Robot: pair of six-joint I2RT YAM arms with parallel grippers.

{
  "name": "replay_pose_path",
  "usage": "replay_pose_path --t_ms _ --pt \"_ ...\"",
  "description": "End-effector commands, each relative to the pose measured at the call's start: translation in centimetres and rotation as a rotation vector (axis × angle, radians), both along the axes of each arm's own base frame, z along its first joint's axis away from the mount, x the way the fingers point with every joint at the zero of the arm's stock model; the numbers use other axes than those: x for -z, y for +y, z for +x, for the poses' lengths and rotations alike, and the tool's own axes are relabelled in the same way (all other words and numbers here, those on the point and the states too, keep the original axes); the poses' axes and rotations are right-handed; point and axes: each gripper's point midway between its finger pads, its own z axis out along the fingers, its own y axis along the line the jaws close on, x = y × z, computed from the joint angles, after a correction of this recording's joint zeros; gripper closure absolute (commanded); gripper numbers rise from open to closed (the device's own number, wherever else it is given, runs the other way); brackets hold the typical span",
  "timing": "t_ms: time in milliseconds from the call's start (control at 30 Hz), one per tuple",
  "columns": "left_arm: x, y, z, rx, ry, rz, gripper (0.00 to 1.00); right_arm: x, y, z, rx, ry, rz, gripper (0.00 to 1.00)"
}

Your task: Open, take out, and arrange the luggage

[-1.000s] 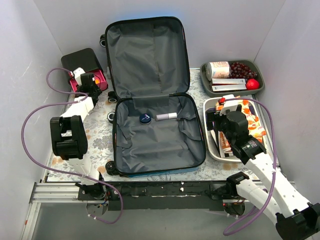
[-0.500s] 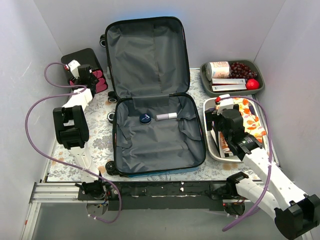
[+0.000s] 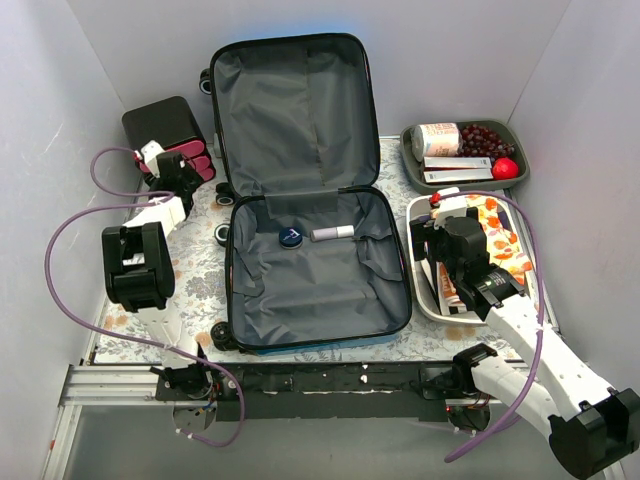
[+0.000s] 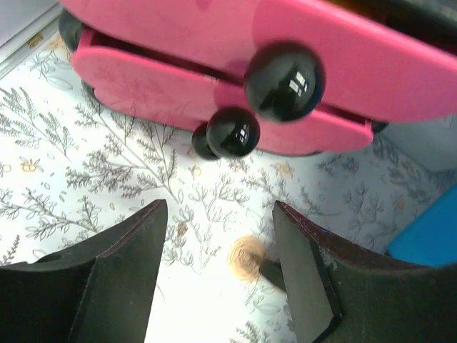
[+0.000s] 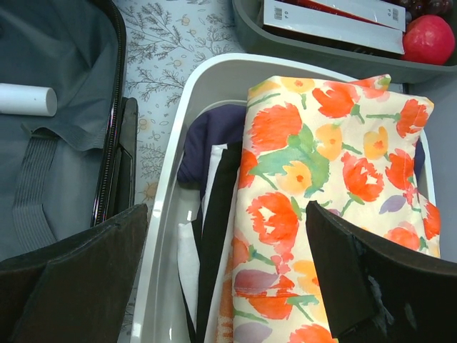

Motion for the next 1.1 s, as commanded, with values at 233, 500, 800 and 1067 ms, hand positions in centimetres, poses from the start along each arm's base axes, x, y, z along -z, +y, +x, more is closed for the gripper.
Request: replay_pose_path --t_ms 233,500,800,1067 --pt "-2.8 0.0 1.3 0.109 -0.069 0.103 0.41 -2.5 1.2 0.6 -0.039 -0.074 0.058 0.02" --pt "-2.0 1.1 1.9 0.078 -0.054 0.129 0.44 -2.5 0.9 0.6 -0.026 -0.084 0.05 0.02" --pt "-0.1 1.6 3.0 0.077 -0.006 0.119 0.47 -2.8 0.4 0.4 -0.012 -0.105 0.049 0.02" --pt "-0.2 2.0 3.3 0.059 -0.02 0.121 0.48 -2.8 0.5 0.4 -0.014 -0.111 0.049 0.02"
